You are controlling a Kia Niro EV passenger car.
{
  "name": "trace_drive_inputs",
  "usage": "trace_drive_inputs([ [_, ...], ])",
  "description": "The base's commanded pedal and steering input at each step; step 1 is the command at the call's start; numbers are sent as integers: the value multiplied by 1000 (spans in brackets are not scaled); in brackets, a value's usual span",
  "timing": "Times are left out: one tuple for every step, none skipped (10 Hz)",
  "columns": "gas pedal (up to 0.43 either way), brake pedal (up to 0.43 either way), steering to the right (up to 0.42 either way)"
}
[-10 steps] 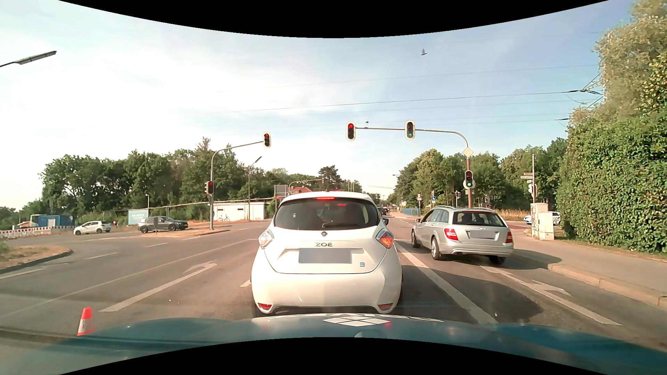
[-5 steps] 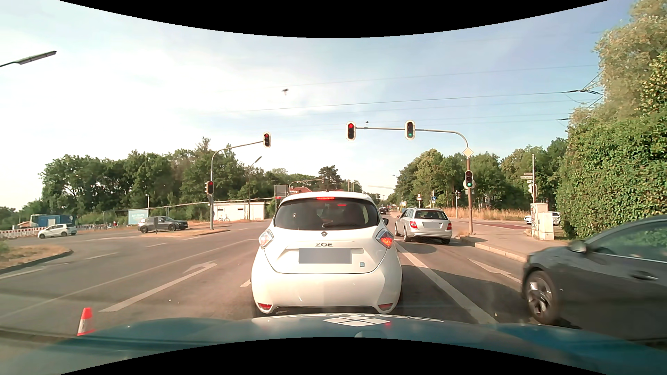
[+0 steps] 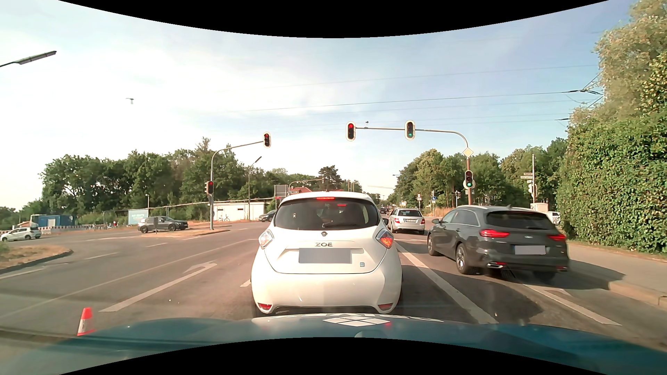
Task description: Follow the waypoints while adhering to traffic rules and regulations
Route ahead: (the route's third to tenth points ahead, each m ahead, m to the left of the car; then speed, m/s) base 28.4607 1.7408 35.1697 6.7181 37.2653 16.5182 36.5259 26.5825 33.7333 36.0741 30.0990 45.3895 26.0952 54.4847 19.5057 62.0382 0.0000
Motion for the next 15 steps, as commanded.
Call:
trace_drive_inputs([
  [0,238,6],
  [0,238,5],
  [0,238,5],
  [0,238,5],
  [0,244,5],
  [0,238,5],
  [0,238,5],
  [0,238,6],
  [0,238,5],
  [0,238,5],
  [0,238,6],
  [0,238,5],
  [0,238,5],
  [0,238,5],
  [0,244,5],
])
